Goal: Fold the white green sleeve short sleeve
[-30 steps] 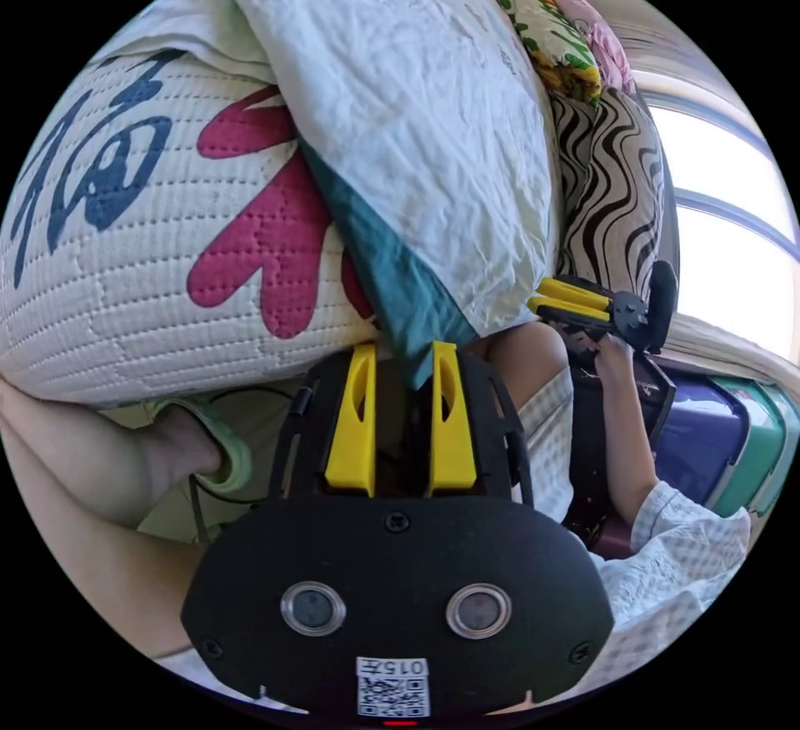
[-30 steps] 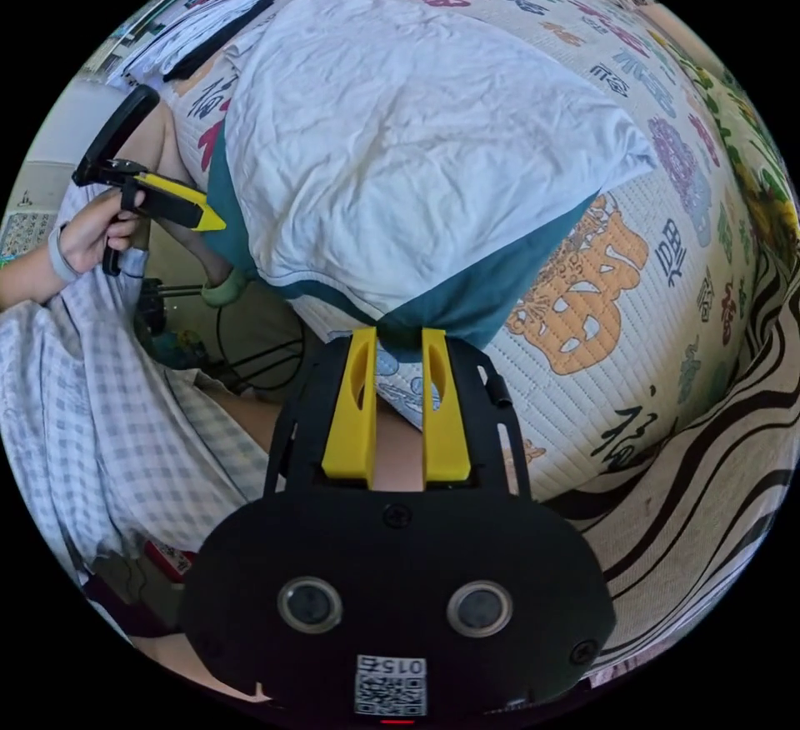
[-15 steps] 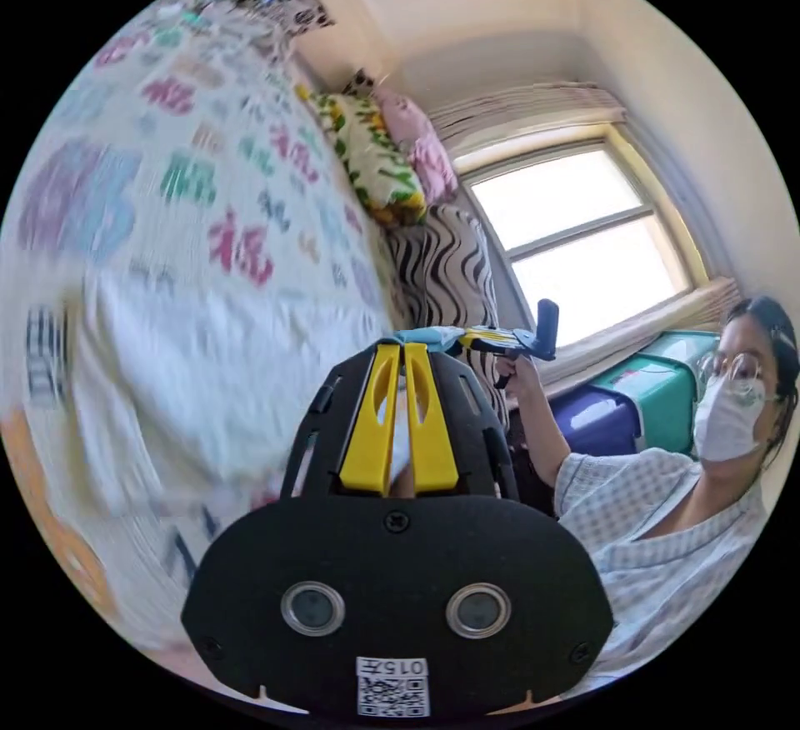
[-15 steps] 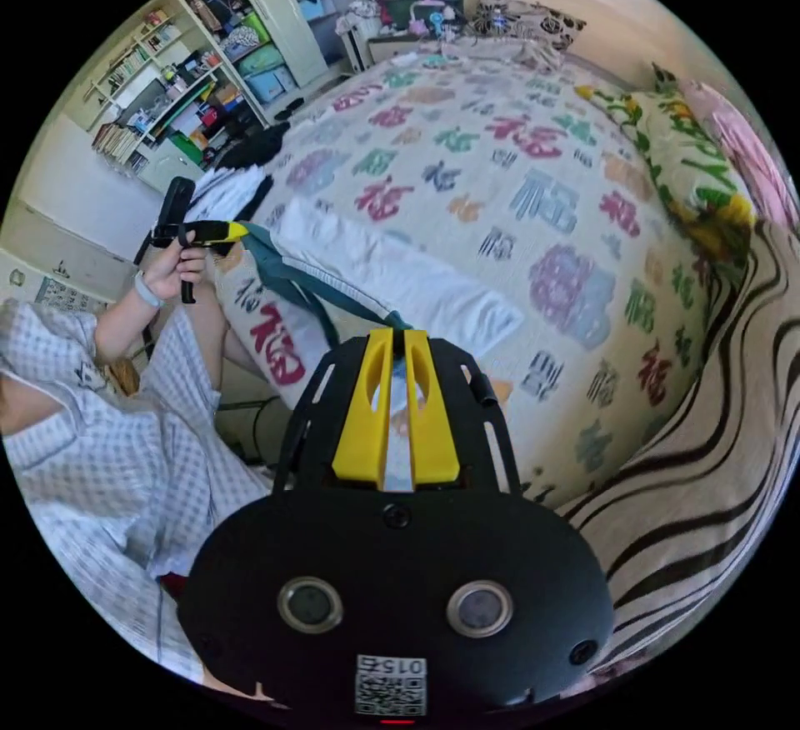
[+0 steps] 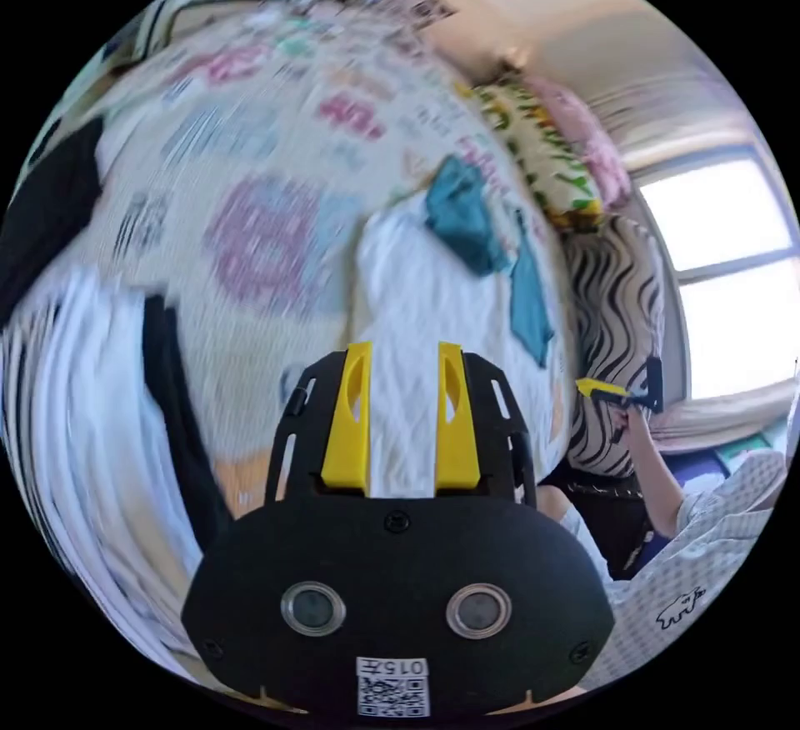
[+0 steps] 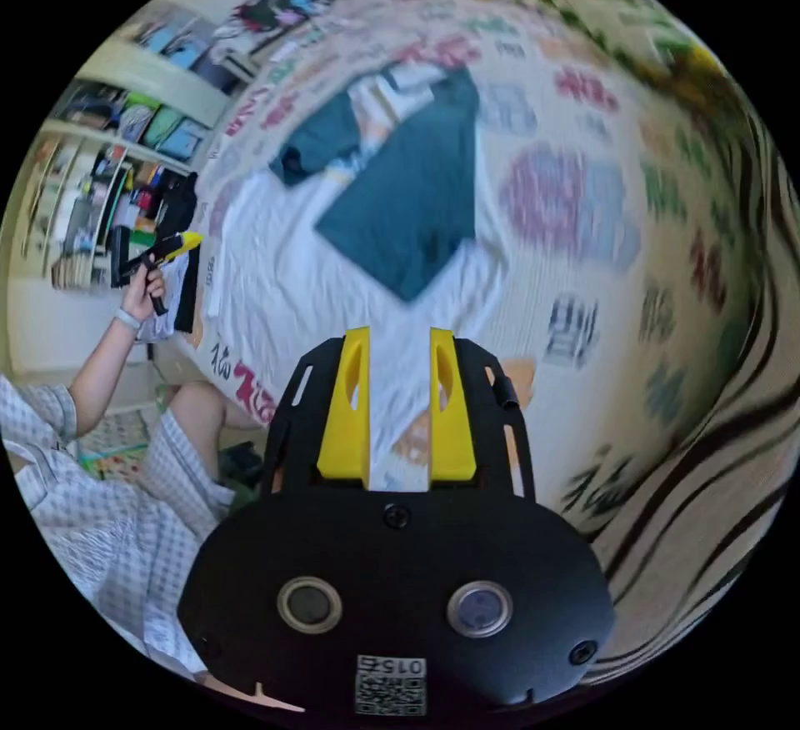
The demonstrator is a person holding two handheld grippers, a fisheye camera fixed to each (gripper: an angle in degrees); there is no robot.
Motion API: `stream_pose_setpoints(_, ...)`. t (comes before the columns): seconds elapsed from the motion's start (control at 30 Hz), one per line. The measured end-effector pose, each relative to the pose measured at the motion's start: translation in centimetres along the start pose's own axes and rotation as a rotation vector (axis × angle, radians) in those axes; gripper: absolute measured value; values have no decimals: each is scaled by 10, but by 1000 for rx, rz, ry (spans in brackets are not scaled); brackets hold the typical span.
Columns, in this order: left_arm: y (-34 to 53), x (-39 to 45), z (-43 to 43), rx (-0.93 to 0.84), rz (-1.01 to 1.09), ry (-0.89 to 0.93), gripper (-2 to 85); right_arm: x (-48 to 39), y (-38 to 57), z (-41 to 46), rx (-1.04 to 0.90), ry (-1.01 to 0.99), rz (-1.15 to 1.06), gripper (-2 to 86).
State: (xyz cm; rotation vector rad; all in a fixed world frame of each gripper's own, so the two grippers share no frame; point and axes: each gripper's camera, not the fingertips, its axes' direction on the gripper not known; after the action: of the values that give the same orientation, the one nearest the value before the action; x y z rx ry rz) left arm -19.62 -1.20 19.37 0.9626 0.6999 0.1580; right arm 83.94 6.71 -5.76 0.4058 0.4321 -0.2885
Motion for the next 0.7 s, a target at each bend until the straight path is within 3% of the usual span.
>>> stream_pose_setpoints(0.07,39,-9,12,-84,-87,-15,128,29,55,38,-109,-134,223,118)
stream_pose_setpoints(0.17,55,8,27,-102,-92,-40,140,39,78,60,-142,-200,324,126)
stream_pose_setpoints(0.5,50,78,61,-214,87,-372,146,50,48,73,-278,-88,267,107)
stream_pose_setpoints(0.7,69,126,59,-68,265,-586,140,48,48,74,-215,-53,217,108)
